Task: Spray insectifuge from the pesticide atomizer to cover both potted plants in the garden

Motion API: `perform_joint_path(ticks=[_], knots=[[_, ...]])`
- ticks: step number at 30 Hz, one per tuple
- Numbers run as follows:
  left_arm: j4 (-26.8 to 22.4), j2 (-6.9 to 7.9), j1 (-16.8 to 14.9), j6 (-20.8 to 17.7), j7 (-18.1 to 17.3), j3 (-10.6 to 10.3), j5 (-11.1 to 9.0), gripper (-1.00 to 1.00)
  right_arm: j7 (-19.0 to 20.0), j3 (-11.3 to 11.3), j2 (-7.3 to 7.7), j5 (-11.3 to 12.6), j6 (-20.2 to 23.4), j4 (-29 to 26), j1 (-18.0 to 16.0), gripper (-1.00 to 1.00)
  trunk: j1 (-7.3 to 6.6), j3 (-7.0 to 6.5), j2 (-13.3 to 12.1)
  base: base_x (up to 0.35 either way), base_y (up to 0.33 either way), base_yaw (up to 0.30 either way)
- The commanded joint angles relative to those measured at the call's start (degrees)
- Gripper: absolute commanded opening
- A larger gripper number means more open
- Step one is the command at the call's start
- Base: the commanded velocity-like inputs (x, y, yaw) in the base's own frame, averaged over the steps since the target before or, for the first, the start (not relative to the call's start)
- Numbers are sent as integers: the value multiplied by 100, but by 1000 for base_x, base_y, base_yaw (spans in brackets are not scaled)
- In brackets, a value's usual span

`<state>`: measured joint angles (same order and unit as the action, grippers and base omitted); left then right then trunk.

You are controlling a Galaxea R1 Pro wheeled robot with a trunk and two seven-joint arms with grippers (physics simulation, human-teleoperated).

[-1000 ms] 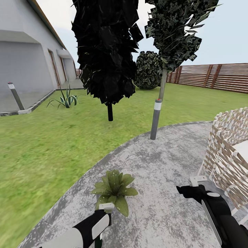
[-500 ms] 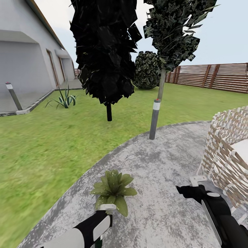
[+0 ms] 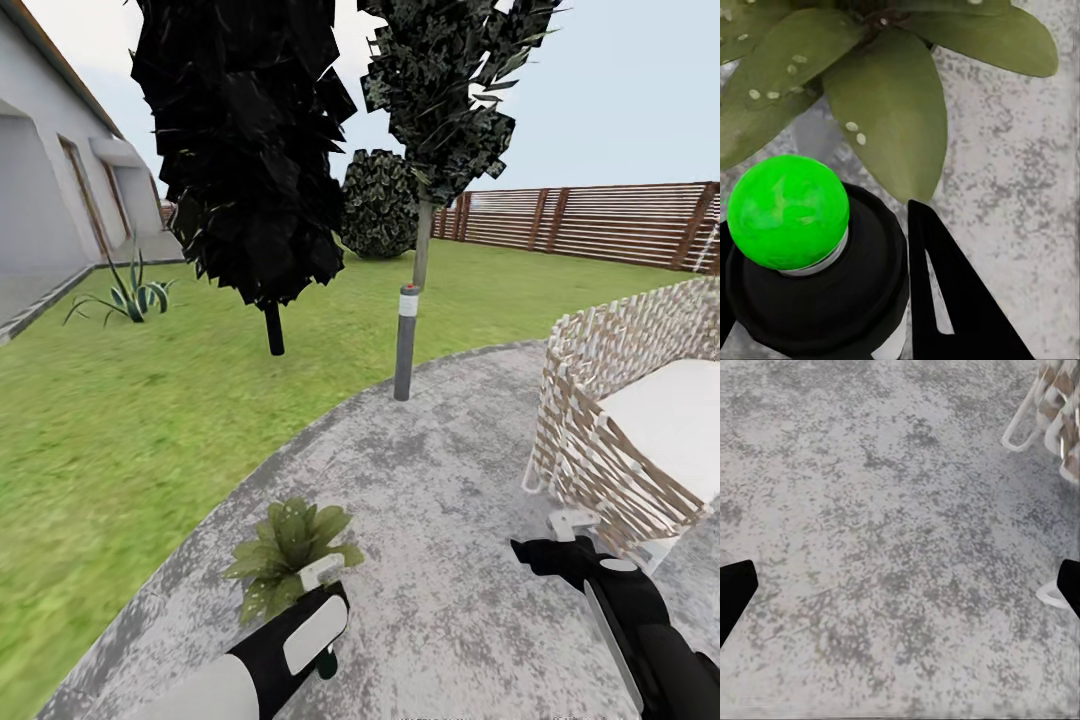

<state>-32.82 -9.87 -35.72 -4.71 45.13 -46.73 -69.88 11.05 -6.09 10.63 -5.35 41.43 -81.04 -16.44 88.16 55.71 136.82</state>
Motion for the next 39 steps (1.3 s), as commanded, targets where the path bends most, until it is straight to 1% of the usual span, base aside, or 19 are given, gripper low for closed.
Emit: perform_joint_path(ticks=[1,4,5,6,8,10,14,18,22,23,24,25,26,27,29,30,33,39], knots=[[-3,-3,8,106,78,-2,-61,-100,-3,10,0,-1,-2,0,0,100,0,0,0,0,0,-289],[11,1,24,216,285,-1,-185,-100,-6,20,0,-1,-1,0,0,100,0,0,0,0,0,-215],[60,2,22,188,309,-3,-444,-100,-6,18,0,-1,-1,0,0,100,0,0,0,0,0,-31],[90,2,22,31,497,-3,-782,-100,-6,14,0,-1,-2,0,0,100,0,0,0,0,0,-8],[79,2,21,-216,885,-4,-1014,-100,-4,12,0,-1,-3,0,0,100,0,0,0,0,0,-3],[89,2,21,-278,971,-3,-1057,-100,-4,12,0,-1,-3,0,0,100,0,0,0,0,0,0],[95,2,21,-412,991,-3,-1062,-100,1,7,0,-1,-3,-2,0,100,0,0,0,0,0,-16],[109,19,21,-438,912,21,-1087,-100,2,-5,0,-1,-3,-9,0,100,0,0,0,0,0,-255],[221,28,21,-372,958,55,-1105,-100,2,-6,0,-1,-3,-9,0,100,0,0,0,0,0,-292],[269,32,21,-275,976,62,-1186,-100,2,-6,0,-1,-3,-9,0,100,0,0,0,0,0,-293],[342,34,21,26,987,61,-1313,-100,2,-6,0,-1,-3,-9,0,100,0,0,0,0,0,-293],[401,36,21,284,1014,59,-1383,-100,2,-6,0,-1,-3,-9,0,100,0,0,0,0,0,-293],[431,37,21,493,1083,60,-1419,-100,2,-6,0,-1,-3,-9,0,100,0,0,0,0,0,-239],[439,37,21,578,1097,64,-1427,-100,2,-6,0,-1,-3,-9,0,100,0,0,0,0,0,-127],[514,36,21,991,1130,67,-1504,-100,2,-6,0,-1,-3,-9,0,100,0,0,0,0,0,-37],[534,37,21,1100,1186,67,-1547,-100,2,-6,0,-1,-3,-9,3,100,0,0,0,0,0,-9],[545,33,21,1198,1230,65,-1576,-100,2,-6,0,-1,-3,-9,0,100,0,0,0,4,-2,-3],[540,33,21,1214,1177,55,-1572,-100,1,2,0,-1,-3,-9,0,100,0,0,0,201,-142,0]])
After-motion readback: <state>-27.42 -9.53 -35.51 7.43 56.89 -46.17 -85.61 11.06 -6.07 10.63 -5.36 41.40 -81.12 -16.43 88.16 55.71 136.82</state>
